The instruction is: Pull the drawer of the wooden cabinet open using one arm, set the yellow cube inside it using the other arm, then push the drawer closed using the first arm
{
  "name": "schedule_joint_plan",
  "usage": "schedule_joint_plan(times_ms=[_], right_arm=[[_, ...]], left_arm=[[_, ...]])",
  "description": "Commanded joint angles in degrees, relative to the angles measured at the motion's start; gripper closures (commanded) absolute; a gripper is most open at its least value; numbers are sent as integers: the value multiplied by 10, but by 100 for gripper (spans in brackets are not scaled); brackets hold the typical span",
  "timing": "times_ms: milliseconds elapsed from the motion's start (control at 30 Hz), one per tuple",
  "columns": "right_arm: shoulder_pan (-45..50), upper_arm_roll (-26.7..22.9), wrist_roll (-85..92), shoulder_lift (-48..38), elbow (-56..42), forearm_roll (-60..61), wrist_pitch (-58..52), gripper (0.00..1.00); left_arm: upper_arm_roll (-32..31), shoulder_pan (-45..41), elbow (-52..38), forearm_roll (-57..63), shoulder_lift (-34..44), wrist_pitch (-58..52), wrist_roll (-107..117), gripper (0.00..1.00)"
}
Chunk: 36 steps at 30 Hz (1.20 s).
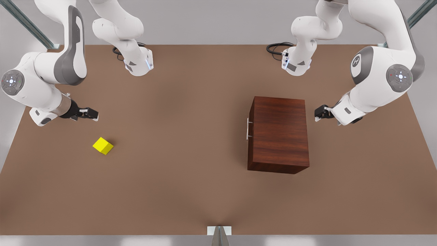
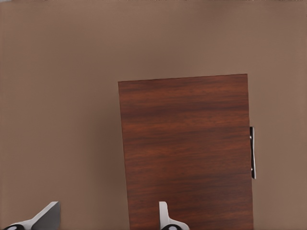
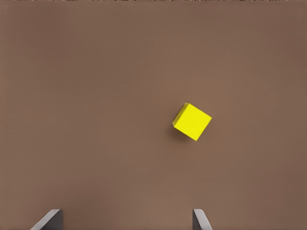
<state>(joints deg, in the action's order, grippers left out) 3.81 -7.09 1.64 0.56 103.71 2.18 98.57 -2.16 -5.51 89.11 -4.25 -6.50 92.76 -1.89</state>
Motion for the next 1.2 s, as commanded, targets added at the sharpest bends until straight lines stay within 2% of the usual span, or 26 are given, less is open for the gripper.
schedule_joint_plan(times_ms=[0,67,167,233,367,467,533,600,733,867,1167], right_arm=[[7,-3,3,0,0,0,10,0],[6,-3,-33,1,-4,1,12,0],[-8,-12,-145,30,-32,3,-2,0],[-13,-11,-203,40,-32,1,3,0],[-35,-11,-252,81,-31,2,40,0],[-40,-11,-294,106,-13,0,106,0],[-56,-11,-296,108,26,0,171,0],[-72,-11,-293,123,28,-2,191,0],[-77,-11,-292,144,53,-2,234,0],[-90,-10,-296,189,52,9,291,0],[-89,-6,-302,232,88,11,356,0]], left_arm=[[0,-2,-1,-1,0,20,-7,0],[-1,-3,-4,-7,-2,20,1,0],[-2,-81,-37,-8,-16,20,155,0],[-5,-159,-62,3,-47,16,205,0],[-5,-289,-177,76,-156,21,449,0],[-5,-334,-177,72,-178,42,494,0],[-4,-380,-182,81,-207,80,602,0],[-5,-409,-181,100,-229,127,663,0],[-4,-428,-174,133,-242,121,662,0],[0,-427,-161,192,-267,55,549,0],[4,-408,-126,257,-291,52,483,0]])
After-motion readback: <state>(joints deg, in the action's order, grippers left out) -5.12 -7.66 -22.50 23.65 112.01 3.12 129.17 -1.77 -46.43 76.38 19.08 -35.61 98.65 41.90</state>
